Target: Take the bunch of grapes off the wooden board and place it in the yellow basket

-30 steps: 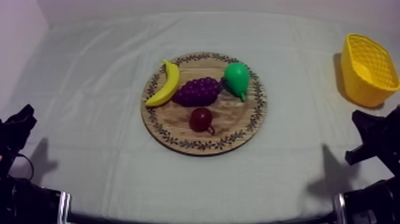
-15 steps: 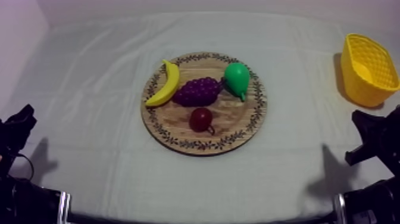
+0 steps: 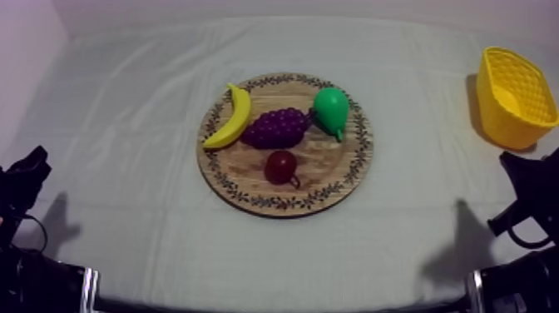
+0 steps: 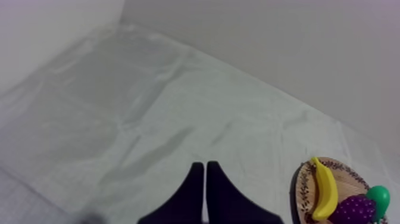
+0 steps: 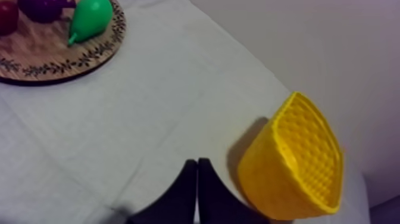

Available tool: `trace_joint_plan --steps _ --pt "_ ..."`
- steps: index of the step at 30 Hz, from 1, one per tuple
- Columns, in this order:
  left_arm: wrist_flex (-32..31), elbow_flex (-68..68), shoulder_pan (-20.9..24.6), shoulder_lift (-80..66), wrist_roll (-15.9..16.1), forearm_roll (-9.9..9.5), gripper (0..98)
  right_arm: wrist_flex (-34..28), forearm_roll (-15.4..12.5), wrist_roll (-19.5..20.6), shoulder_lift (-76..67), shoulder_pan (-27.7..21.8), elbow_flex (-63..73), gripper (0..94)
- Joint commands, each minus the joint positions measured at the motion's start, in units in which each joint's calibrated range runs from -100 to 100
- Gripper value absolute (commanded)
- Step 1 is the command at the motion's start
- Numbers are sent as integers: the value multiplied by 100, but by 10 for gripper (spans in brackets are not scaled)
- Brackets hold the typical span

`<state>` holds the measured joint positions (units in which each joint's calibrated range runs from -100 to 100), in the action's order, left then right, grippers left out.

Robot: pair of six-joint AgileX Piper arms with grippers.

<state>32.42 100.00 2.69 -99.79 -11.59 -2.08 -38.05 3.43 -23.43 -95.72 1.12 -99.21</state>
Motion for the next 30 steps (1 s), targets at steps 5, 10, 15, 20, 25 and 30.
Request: trace_joint_plan --steps 5,10,15,20,25,30 --pt "-1 0 3 5 -1 0 1 24 -112 1327 376 1 652 5" --pt "-1 0 3 5 -1 0 1 -44 -230 1504 1338 118 1915 5" --pt "-1 0 3 5 -1 0 1 -154 -461 1558 2477 211 3304 5" --pt "-1 0 3 5 -1 0 1 -292 -896 1301 3625 345 4494 5" --pt "-1 0 3 5 -1 0 1 -625 -1147 1054 4863 643 5581 5" --pt "-1 0 3 5 0 0 1 -1099 -1330 707 6062 945 6614 5"
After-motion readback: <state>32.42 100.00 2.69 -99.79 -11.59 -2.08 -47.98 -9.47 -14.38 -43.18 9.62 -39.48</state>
